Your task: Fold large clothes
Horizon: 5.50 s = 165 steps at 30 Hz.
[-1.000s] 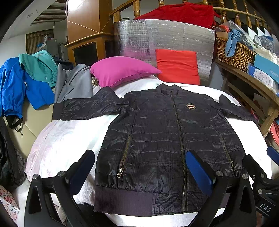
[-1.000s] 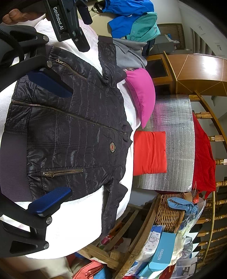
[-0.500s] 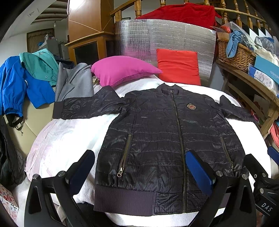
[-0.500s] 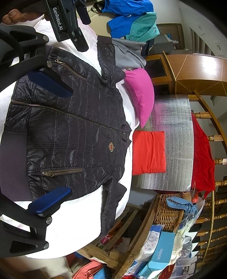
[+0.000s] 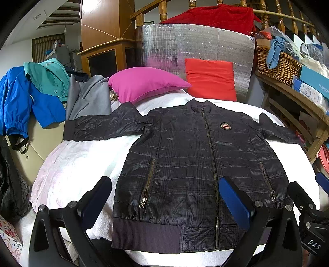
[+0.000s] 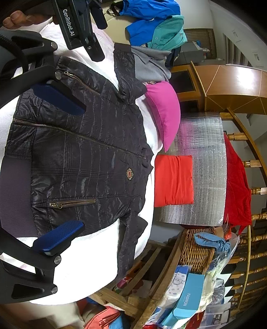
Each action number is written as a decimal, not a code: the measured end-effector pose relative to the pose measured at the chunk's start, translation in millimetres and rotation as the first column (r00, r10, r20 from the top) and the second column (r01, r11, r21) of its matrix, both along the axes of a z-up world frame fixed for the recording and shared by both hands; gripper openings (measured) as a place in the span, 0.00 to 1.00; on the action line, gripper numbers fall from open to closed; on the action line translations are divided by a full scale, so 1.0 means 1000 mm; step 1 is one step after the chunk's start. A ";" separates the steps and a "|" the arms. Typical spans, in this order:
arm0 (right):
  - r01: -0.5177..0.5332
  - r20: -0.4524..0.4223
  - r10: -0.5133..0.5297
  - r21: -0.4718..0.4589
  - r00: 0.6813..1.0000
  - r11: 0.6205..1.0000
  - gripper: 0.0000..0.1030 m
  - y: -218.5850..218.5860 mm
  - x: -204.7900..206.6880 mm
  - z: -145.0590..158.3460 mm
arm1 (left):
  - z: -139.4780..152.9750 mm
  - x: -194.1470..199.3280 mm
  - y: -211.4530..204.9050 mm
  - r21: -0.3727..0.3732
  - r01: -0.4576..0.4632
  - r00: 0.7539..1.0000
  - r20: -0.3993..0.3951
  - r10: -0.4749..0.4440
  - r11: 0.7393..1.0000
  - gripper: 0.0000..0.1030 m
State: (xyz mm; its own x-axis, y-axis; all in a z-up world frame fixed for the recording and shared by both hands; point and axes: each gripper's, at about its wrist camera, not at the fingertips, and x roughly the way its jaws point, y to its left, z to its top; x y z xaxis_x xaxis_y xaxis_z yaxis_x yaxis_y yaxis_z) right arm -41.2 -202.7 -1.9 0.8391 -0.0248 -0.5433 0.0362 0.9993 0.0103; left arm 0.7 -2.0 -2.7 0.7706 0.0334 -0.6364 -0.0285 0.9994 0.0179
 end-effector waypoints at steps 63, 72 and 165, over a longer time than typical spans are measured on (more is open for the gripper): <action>0.333 -0.222 -0.250 0.694 0.942 0.638 1.00 -0.332 0.142 -0.097 | -0.088 0.164 -0.049 0.060 0.126 0.984 -0.134 -0.117 0.990 1.00; 0.491 -0.307 -0.415 0.732 0.857 0.473 0.89 -0.460 0.251 -0.139 | -0.116 0.210 -0.053 -0.002 0.156 0.986 -0.066 -0.156 0.988 1.00; -0.351 -0.166 0.500 0.529 0.850 0.773 0.90 0.069 0.419 -0.088 | -0.105 0.236 0.065 -0.326 -0.206 0.979 -0.068 0.194 0.923 1.00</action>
